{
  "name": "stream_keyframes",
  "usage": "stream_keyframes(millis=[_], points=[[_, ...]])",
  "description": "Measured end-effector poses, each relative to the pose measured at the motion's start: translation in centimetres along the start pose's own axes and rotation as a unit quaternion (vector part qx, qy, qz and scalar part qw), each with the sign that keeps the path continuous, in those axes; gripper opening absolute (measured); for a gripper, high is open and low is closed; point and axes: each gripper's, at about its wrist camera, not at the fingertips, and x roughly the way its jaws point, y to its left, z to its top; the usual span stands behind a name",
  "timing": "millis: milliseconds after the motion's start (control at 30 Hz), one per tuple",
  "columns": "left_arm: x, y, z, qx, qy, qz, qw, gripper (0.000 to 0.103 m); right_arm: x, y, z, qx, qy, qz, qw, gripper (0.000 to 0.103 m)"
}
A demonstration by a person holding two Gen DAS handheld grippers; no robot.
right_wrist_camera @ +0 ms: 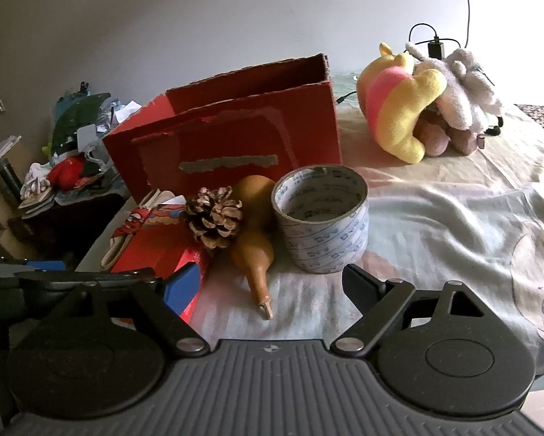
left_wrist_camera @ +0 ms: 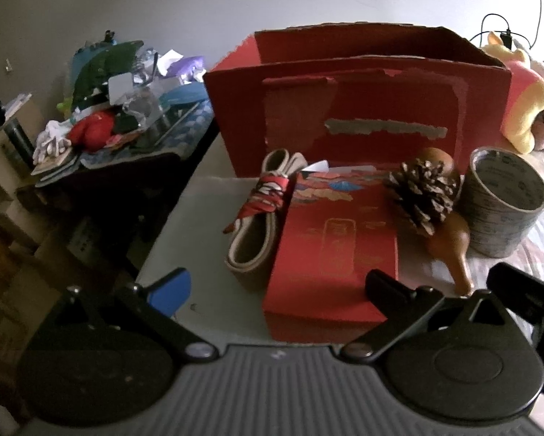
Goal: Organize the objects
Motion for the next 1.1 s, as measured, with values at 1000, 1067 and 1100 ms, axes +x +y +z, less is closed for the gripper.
stream_keyframes(millis=[1000,1067,1100], points=[[-2.2,-2.8,-0.2,0.056,0.003,-0.058,0.9967,0.102,-1.9,-3.2,0.2,0.027,-0.016,-0.013,0.999,0.088],[-2.2,-3.1,-0.2,0.065,0.003,-0.068,0.9956,0.102,-1.9,-3.5,0.3,0.032,-0.015,-0.012,0.999,0.088],[-2.2,-3.3,-0.2,0.069,0.003,-0.071,0.9951,0.102,-1.9,-3.7,0.3,0.033,-0.015,-0.011,0.999,0.088]])
